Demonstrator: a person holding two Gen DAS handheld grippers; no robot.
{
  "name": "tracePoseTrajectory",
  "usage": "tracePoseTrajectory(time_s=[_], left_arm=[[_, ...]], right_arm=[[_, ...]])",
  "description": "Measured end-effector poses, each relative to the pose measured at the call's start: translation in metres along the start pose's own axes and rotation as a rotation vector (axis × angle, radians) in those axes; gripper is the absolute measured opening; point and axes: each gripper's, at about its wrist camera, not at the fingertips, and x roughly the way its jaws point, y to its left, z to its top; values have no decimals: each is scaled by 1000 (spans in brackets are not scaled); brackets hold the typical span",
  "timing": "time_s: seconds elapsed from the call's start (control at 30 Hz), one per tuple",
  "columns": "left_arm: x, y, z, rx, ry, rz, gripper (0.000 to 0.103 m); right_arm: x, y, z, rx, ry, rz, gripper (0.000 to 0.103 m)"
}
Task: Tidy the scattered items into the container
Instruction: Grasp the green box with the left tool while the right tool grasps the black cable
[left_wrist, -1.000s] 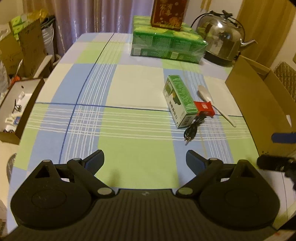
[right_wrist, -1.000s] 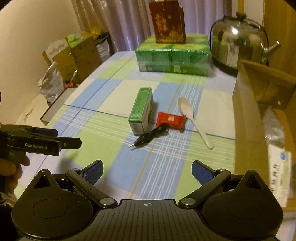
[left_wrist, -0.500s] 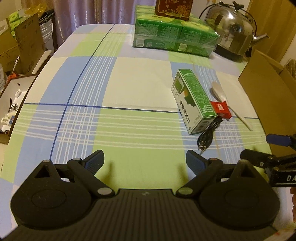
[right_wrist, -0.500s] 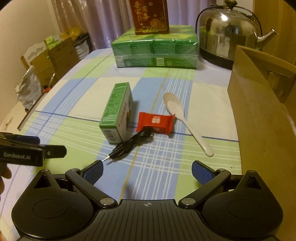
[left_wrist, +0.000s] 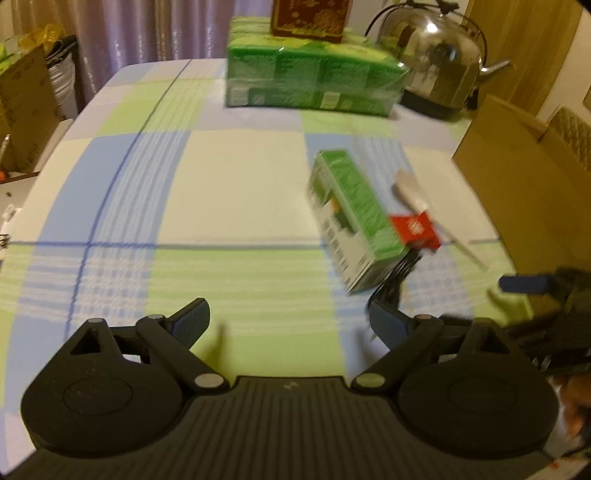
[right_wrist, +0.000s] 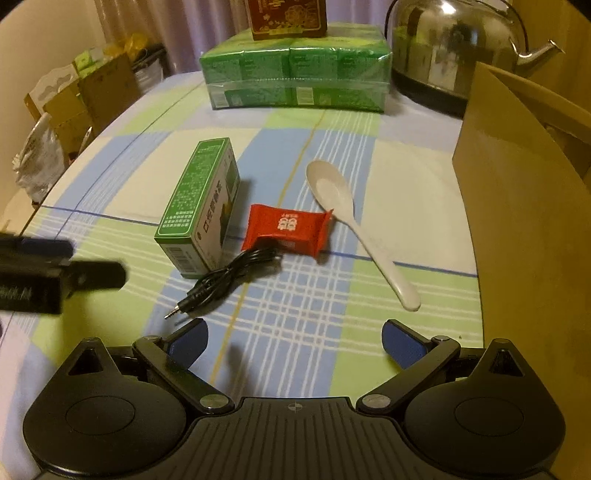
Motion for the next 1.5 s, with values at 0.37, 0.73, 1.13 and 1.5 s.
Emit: tracePoseTrajectory(time_s=[0.37, 0.73, 1.13, 1.5], left_arm=[[37, -47, 26, 95, -32, -49, 64], [33, -37, 27, 156, 0, -1, 25], [-7, -6, 0, 229, 82, 80, 29], [-7, -9, 5, 229, 39, 74, 43]], right_arm=[[4, -9, -1, 4, 12, -2, 81], [5, 0, -2, 12, 0, 43, 81], [19, 12, 14, 164, -37, 109, 62], [42, 41, 21, 49, -84, 18, 51]])
